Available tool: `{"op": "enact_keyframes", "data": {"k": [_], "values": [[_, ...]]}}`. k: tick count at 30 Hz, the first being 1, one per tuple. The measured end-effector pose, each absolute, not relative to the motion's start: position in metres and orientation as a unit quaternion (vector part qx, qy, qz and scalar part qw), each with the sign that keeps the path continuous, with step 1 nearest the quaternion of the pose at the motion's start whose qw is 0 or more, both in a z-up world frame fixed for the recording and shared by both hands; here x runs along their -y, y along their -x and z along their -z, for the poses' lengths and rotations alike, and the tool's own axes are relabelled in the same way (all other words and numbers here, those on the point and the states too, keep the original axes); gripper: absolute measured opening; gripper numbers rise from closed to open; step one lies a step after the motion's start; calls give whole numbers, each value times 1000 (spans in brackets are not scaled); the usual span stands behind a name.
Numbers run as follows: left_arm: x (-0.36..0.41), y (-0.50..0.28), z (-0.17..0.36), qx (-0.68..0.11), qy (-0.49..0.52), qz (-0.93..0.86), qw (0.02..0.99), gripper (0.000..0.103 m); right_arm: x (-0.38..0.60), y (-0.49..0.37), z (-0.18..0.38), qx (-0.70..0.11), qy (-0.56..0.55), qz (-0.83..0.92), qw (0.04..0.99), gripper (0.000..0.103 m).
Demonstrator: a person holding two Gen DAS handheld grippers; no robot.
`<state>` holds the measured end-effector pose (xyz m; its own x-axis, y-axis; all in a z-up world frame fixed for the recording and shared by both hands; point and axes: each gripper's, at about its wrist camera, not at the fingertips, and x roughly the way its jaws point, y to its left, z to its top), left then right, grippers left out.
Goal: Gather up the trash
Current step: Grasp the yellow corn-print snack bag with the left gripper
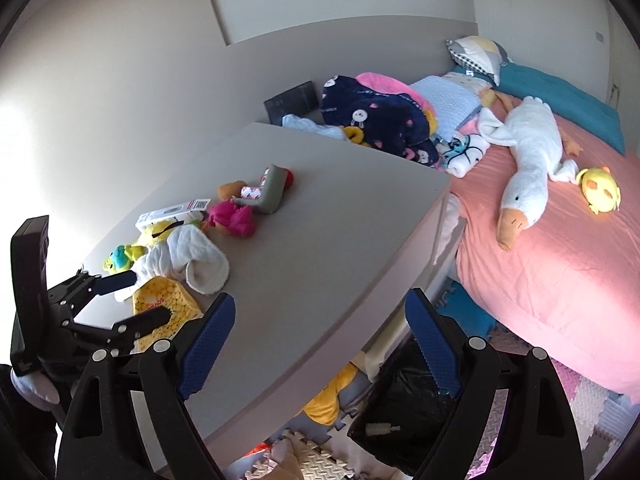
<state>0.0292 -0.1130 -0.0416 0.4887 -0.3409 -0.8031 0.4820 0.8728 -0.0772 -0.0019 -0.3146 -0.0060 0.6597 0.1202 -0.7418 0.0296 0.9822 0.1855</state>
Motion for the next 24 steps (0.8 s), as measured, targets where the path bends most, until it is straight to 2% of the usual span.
{"op": "enact_keyframes", "data": {"k": [2, 5, 8, 11, 13, 17, 19, 24], "values": [[106, -34, 48, -451, -76, 240, 856, 71, 311, 0, 7, -417, -89, -28, 904, 87], [103, -37, 56, -459, -86, 245, 850, 61, 306, -4, 6, -423, -87, -35, 901, 87], [101, -40, 65, -465, -97, 246, 845, 53, 300, -8, 7, -428, -83, -40, 899, 87], [95, -43, 70, -468, -91, 249, 843, 52, 294, -12, 8, -435, -78, -45, 896, 86], [92, -45, 70, -467, -83, 251, 844, 48, 289, -14, 9, -439, -74, -50, 894, 80], [83, -47, 69, -465, -61, 248, 848, 32, 281, -20, 13, -450, -76, -66, 887, 71], [77, -48, 69, -469, -44, 245, 848, 28, 276, -22, 14, -454, -74, -76, 885, 71], [65, -41, 65, -458, -25, 223, 860, 25, 263, -30, 17, -464, -65, -99, 878, 71]]}}
